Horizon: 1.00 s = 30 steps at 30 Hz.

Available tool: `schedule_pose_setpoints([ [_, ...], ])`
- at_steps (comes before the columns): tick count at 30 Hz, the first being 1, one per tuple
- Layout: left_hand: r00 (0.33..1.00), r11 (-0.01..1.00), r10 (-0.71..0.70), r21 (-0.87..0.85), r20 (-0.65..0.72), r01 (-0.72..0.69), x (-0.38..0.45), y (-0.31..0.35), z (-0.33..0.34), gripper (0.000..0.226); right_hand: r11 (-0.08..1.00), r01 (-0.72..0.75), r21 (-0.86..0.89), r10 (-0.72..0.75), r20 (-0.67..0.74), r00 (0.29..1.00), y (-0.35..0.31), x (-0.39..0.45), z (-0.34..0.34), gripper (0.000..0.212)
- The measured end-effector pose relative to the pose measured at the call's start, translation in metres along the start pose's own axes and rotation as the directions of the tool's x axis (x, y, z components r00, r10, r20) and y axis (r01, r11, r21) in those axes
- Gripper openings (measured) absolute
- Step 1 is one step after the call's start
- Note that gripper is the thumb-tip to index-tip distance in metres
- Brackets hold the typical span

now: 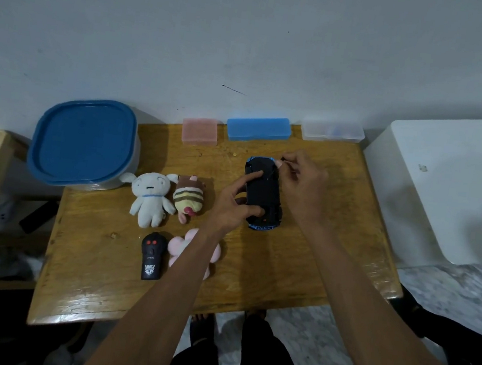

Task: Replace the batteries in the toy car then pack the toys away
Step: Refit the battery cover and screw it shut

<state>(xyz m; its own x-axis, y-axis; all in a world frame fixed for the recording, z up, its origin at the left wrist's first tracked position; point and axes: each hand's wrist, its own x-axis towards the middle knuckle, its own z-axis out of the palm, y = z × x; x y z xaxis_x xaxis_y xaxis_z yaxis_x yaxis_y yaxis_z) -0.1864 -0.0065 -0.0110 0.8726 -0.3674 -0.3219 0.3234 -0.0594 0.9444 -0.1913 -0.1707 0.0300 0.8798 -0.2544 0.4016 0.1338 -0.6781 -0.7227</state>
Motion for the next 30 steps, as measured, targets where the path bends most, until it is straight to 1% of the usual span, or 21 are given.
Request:
schedule_pose_setpoints([
  [2,1.000,1.000,-0.004,0.012,-0.002,0.004,0.000,0.000,0.001,0.081,1.000,0.007,-0.010,-0.008,-0.007,1.000,-0.001,-0.001,0.001,0.011],
  [5,1.000,1.000,0.000,0.019,0.010,0.000,-0.002,-0.002,0.003,0.081,0.998,-0.050,-0.023,0.050,-0.027,0.998,-0.001,-0.001,0.004,0.018],
  [7,1.000,1.000,0.003,0.014,0.018,-0.003,-0.005,-0.002,0.006,0.080,0.998,-0.052,-0.020,0.052,-0.031,0.998,0.001,-0.001,0.003,0.021],
  [11,1.000,1.000,0.001,-0.010,0.019,-0.001,-0.008,0.001,0.009,0.080,0.999,0.016,-0.029,-0.017,-0.023,1.000,0.004,-0.004,0.000,0.017],
  [15,1.000,1.000,-0.003,-0.021,0.018,0.004,-0.005,0.002,0.009,0.079,1.000,0.009,0.023,-0.009,-0.009,1.000,0.006,-0.006,-0.002,0.010],
  [19,1.000,1.000,0.002,-0.030,0.011,-0.002,-0.006,0.000,0.012,0.078,0.999,-0.049,-0.001,0.049,-0.018,0.999,0.005,-0.002,-0.001,0.019],
  [22,1.000,1.000,0.005,-0.023,0.020,-0.004,-0.006,0.000,0.013,0.079,0.998,-0.067,-0.006,0.067,-0.036,0.997,0.005,0.000,-0.001,0.022],
  [27,1.000,0.999,0.003,-0.039,0.023,-0.002,-0.002,0.005,0.012,0.080,0.999,0.002,-0.038,-0.005,-0.057,0.998,0.006,0.002,-0.002,0.019],
  [30,1.000,0.999,0.007,-0.032,0.020,-0.006,-0.001,0.007,0.011,0.080,0.999,0.043,0.000,-0.043,-0.034,0.999,0.005,0.001,-0.003,0.013],
])
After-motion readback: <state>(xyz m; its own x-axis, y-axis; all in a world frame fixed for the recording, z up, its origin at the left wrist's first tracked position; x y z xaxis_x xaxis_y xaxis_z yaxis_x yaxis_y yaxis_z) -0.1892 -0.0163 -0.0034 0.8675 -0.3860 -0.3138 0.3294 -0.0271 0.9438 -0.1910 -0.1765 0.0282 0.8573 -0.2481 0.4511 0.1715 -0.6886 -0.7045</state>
